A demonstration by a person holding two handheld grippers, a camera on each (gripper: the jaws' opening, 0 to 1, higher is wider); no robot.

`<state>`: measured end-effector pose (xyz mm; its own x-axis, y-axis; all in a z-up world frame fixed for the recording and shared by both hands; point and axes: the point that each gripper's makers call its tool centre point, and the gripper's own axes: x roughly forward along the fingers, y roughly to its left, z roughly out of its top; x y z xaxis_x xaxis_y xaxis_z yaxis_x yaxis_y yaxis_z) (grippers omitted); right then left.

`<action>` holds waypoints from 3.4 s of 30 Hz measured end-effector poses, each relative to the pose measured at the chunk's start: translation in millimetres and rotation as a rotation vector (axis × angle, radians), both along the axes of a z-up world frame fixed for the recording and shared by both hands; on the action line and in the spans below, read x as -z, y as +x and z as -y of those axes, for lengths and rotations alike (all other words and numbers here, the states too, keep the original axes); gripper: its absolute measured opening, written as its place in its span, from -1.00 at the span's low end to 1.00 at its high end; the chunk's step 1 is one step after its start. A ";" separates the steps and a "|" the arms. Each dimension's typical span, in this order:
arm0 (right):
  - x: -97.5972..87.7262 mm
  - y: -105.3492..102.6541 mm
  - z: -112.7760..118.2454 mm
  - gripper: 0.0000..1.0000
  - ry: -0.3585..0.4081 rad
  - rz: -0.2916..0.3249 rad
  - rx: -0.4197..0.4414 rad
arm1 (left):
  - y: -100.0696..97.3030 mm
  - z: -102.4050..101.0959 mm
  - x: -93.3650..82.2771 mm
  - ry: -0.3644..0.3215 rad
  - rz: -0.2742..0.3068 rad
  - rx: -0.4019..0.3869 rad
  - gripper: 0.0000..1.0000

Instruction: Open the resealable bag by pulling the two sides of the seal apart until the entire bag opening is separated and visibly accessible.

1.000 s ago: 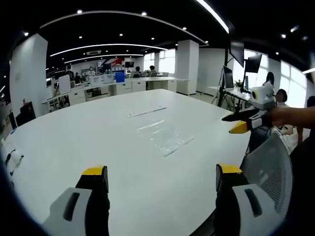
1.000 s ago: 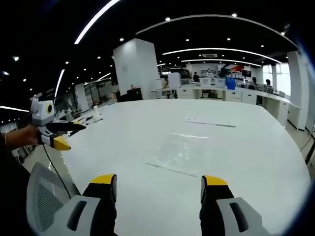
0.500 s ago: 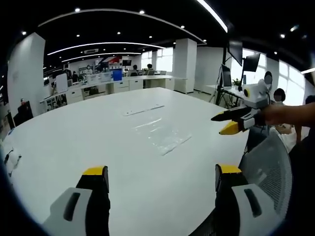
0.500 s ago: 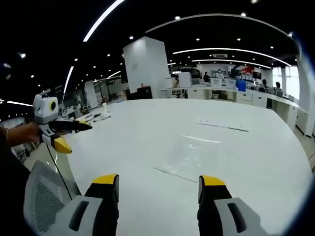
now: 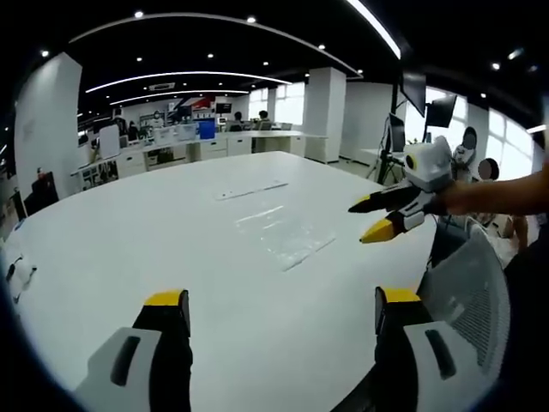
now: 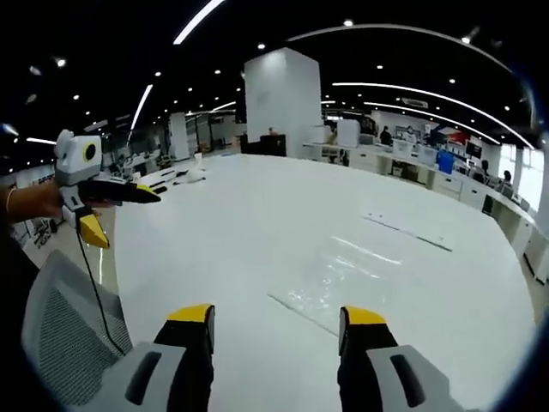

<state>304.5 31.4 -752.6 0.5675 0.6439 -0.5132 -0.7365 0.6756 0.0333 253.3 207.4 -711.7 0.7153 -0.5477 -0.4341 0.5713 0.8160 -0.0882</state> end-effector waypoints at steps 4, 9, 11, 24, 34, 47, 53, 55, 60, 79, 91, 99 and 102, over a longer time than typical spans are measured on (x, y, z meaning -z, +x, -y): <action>6.4 6.7 -8.2 0.08 -0.018 -0.015 -0.031 | 0.3 -1.0 2.8 0.001 -0.009 -0.002 0.75; 15.8 17.3 -18.3 -0.02 -0.038 -0.024 -0.067 | -0.8 0.3 5.1 0.001 -0.017 0.001 0.74; 19.2 21.0 -21.3 -0.06 -0.045 -0.022 -0.078 | -1.1 1.1 5.9 0.000 -0.020 0.004 0.74; 42.3 35.7 -37.4 -0.31 -0.088 -0.072 -0.146 | -6.4 15.1 8.4 -0.015 -0.035 0.036 0.72; 67.2 52.5 -47.2 -0.54 -0.109 -0.128 -0.153 | -5.4 16.9 13.7 -0.037 -0.054 0.037 0.73; 99.1 50.1 -51.3 -0.59 -0.213 -0.136 -0.247 | -2.9 28.6 11.0 -0.040 -0.048 0.047 0.66; 104.2 54.4 -47.7 -0.63 -0.230 -0.137 -0.245 | -2.6 33.9 11.5 -0.051 -0.052 0.063 0.63; 104.4 56.1 -46.2 -0.69 -0.246 -0.115 -0.256 | -2.6 33.9 12.1 -0.052 -0.056 0.064 0.60; 103.3 56.7 -52.4 -0.94 -0.233 -0.021 -0.323 | -3.9 34.0 16.3 -0.043 -0.064 0.069 0.58; 103.2 34.2 -49.6 -0.98 -0.257 -0.044 -0.365 | -4.2 42.4 21.6 0.038 -0.049 0.124 0.55; 89.7 -11.0 -47.3 -0.98 -0.206 -0.110 -0.397 | -12.6 46.8 32.9 0.077 -0.053 0.178 0.36; 83.6 -36.2 -43.8 -0.98 -0.179 -0.135 -0.419 | -20.1 57.0 33.4 0.082 -0.053 0.223 0.27; 79.7 -44.5 -42.3 -0.98 -0.171 -0.139 -0.420 | -23.8 62.3 35.1 0.089 -0.055 0.247 0.26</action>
